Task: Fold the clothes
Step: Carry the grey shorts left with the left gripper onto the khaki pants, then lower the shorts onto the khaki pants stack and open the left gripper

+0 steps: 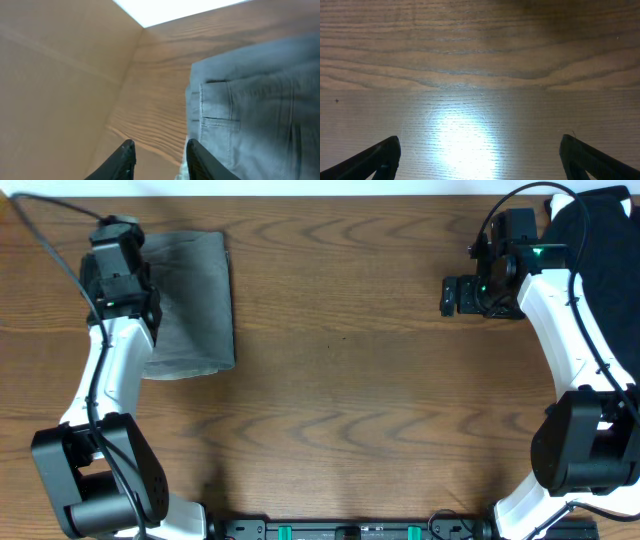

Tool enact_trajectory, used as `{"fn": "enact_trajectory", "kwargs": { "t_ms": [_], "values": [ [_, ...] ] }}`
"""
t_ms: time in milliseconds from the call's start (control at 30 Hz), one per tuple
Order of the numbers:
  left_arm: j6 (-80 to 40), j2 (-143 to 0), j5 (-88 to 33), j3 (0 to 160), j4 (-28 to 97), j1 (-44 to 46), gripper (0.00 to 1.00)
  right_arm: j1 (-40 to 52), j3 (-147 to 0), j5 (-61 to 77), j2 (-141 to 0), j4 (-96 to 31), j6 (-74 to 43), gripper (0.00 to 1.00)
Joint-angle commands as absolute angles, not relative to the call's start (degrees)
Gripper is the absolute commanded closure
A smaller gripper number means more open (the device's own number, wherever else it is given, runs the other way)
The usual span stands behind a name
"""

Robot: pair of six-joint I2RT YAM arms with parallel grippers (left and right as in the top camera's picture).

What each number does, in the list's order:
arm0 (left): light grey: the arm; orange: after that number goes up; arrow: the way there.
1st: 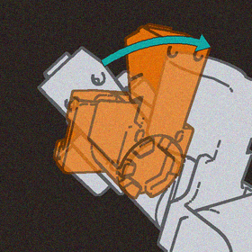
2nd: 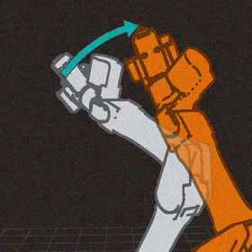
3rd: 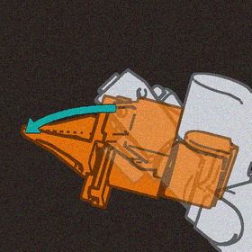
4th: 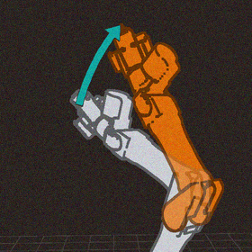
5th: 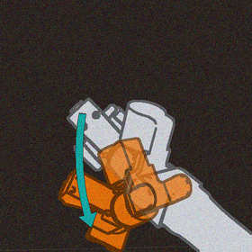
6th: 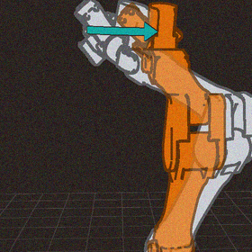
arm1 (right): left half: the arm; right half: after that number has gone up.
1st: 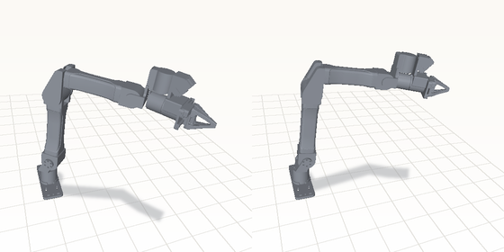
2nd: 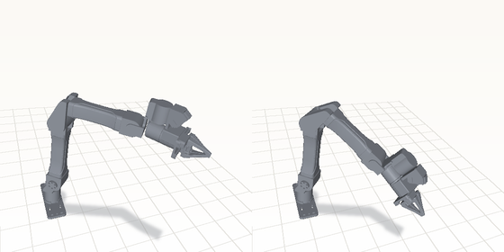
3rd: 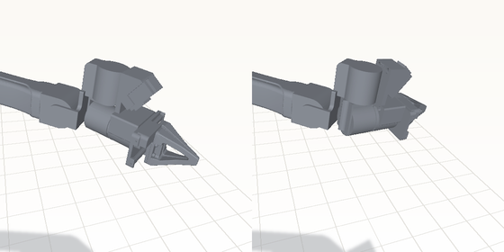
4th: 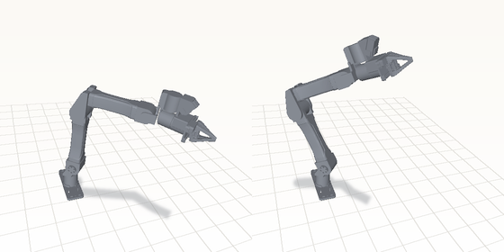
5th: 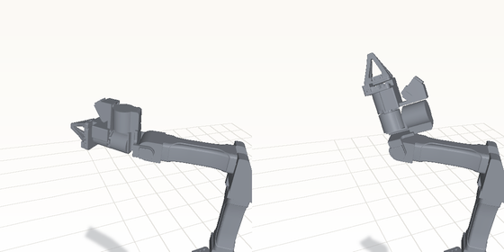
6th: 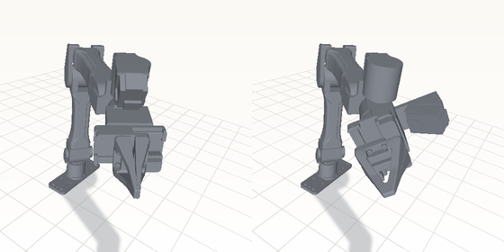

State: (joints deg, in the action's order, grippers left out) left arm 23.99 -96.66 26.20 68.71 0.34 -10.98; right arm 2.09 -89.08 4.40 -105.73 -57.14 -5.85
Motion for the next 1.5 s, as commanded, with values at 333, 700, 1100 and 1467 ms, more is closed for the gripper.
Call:
{"fn": "enact_trajectory", "kwargs": {
  "t_ms": [333, 700, 1100, 1467],
  "values": [
    [2.92, -97.06, -25.87, 70.30, 16.19, -11.27, 0.64, 2.31, -89.10, 4.08, -105.75, -57.01, -6.17, 0.01],
    [2.37, -105.23, -26.06, 68.99, 25.39, -11.00, 0.66, 2.31, -89.10, 4.08, -105.75, -57.01, -6.17, 0.01],
    [2.20, -107.79, -26.59, 68.93, 31.40, -14.13, 0.68, 2.31, -89.10, 4.08, -105.75, -57.04, -6.17, 0.01],
    [-6.39, -97.21, -38.09, 72.27, 23.97, -9.63, 0.68, 2.31, -89.10, 4.08, -105.75, -57.01, -6.17, 0.01]
  ]
}}
